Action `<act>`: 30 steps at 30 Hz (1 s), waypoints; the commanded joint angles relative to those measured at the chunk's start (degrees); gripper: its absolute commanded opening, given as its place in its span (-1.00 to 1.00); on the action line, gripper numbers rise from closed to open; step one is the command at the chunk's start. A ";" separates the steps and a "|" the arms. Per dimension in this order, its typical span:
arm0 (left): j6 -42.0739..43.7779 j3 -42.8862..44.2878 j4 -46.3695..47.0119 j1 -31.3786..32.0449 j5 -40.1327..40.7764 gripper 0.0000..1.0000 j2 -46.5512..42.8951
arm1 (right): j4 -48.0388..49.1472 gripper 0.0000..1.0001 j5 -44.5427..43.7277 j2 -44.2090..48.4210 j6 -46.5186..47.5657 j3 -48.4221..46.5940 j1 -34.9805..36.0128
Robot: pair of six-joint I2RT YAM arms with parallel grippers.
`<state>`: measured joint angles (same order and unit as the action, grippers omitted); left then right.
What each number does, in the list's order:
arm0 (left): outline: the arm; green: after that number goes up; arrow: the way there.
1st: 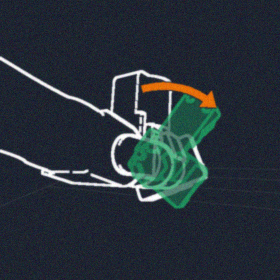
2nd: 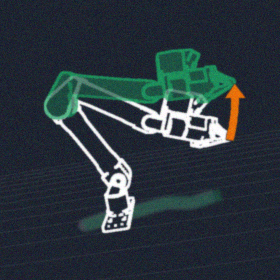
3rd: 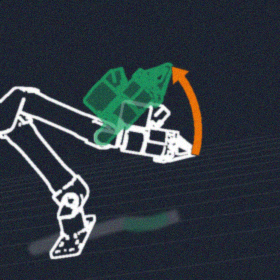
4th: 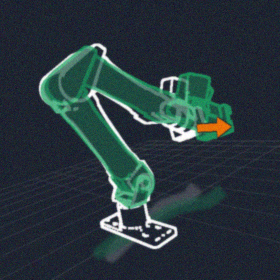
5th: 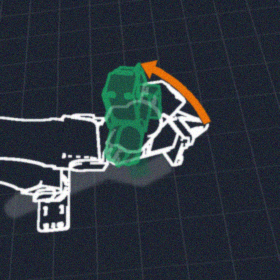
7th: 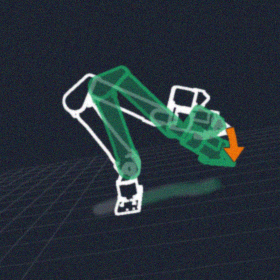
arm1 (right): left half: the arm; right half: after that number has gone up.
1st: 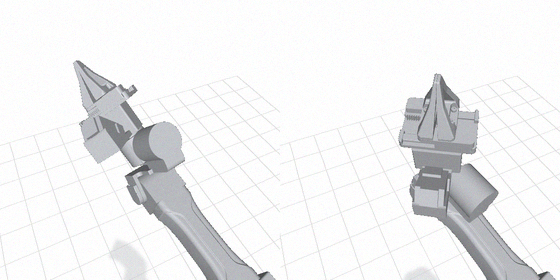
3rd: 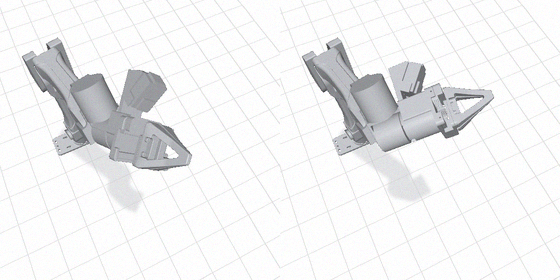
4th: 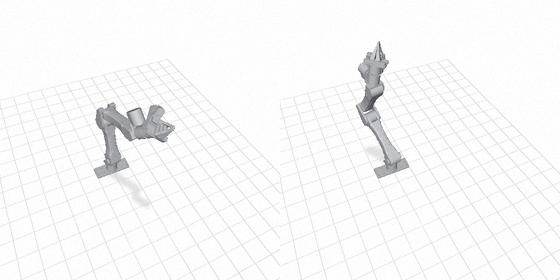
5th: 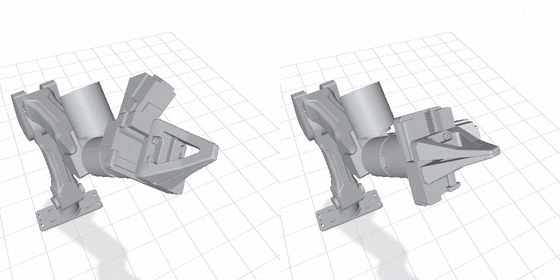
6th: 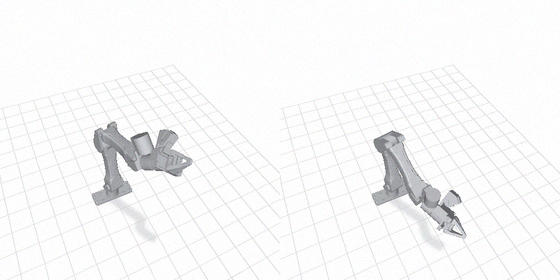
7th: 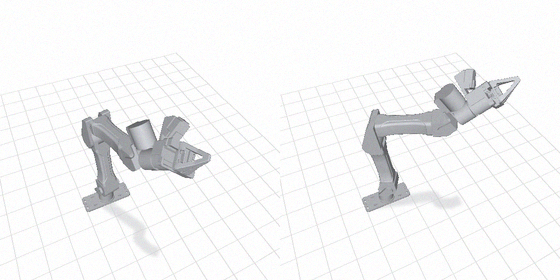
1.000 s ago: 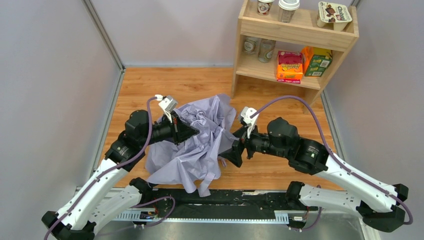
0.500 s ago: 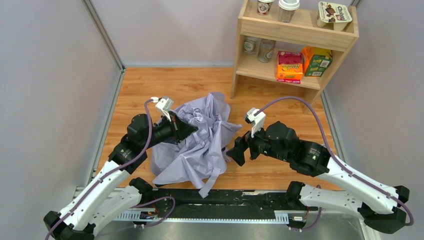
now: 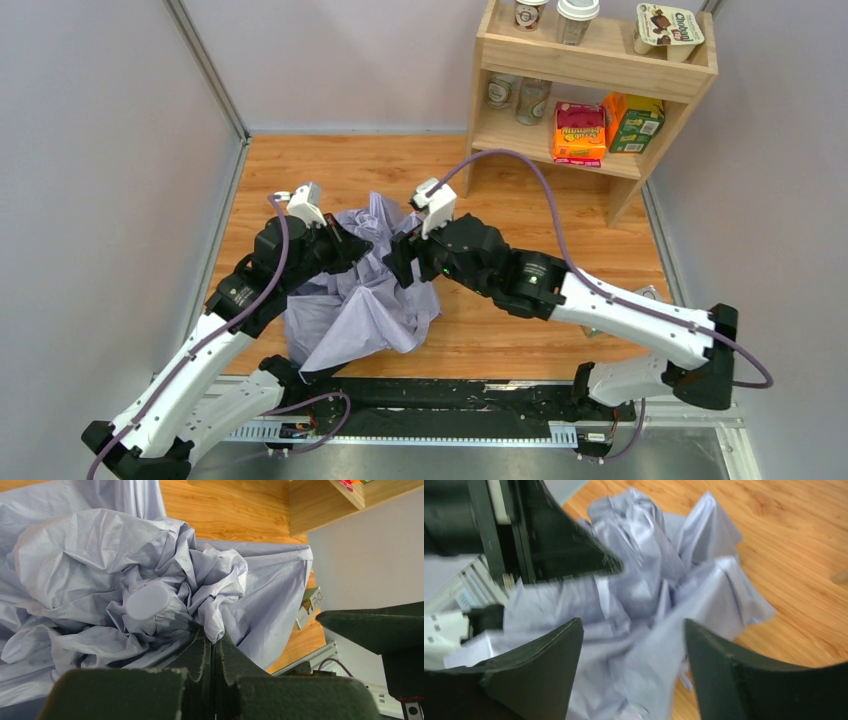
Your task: Put away the umbrella
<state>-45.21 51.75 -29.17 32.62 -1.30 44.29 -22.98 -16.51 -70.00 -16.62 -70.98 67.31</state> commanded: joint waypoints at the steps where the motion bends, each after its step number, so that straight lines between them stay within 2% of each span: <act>1: -1.20 1.07 3.24 -0.01 0.16 -1.00 -1.31 | 7.67 0.38 -2.04 -6.37 4.39 -6.80 0.10; 3: -0.06 0.55 5.34 0.07 -1.50 -1.00 -2.63 | 10.23 0.33 2.34 -7.78 7.03 -5.40 0.10; 5: 0.47 -0.67 7.98 -0.01 -2.47 -1.00 -4.38 | 11.82 0.43 6.75 -8.92 8.88 -4.26 0.10; 8: 2.40 -1.21 9.75 -0.01 -3.01 -1.00 -6.23 | 8.41 0.55 4.31 -8.41 9.42 -4.87 0.10; 11: 3.02 0.11 5.97 -0.01 1.11 -1.00 -7.02 | 6.29 0.77 1.40 -2.88 8.54 -2.16 0.10; 13: 2.85 0.99 3.07 -0.01 4.53 -1.00 -7.12 | 4.36 0.93 5.24 0.55 8.10 0.13 0.10; 16: 1.88 1.43 0.70 -0.01 7.18 -1.00 -6.68 | 2.50 1.00 15.42 4.07 6.43 1.72 1.24; 18: 0.65 1.17 0.52 -0.01 8.59 -1.00 -6.15 | 4.43 1.00 20.19 5.39 5.55 2.42 4.74; 21: -1.19 1.16 0.78 -0.01 8.77 -1.00 -5.10 | 8.38 1.00 19.24 4.53 3.18 2.87 8.71; 22: -1.72 1.42 0.87 -0.01 8.60 -1.00 -4.83 | 9.00 1.00 17.76 3.39 2.91 2.60 9.24; 24: -2.77 2.12 0.43 -0.01 7.63 -1.00 -4.04 | 7.96 0.99 8.83 0.66 2.21 1.29 9.42; 27: -3.83 3.53 -0.97 -0.01 6.40 -1.00 -3.25 | 6.99 0.82 4.57 -3.20 3.52 -0.73 9.33; 30: -4.18 4.50 -2.38 -0.01 5.87 -1.00 -3.42 | 7.25 0.68 5.62 -6.02 6.24 -1.27 9.42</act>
<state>-47.48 51.48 -33.08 32.62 5.74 41.71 -16.56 -7.05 -73.36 -12.43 -69.60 76.77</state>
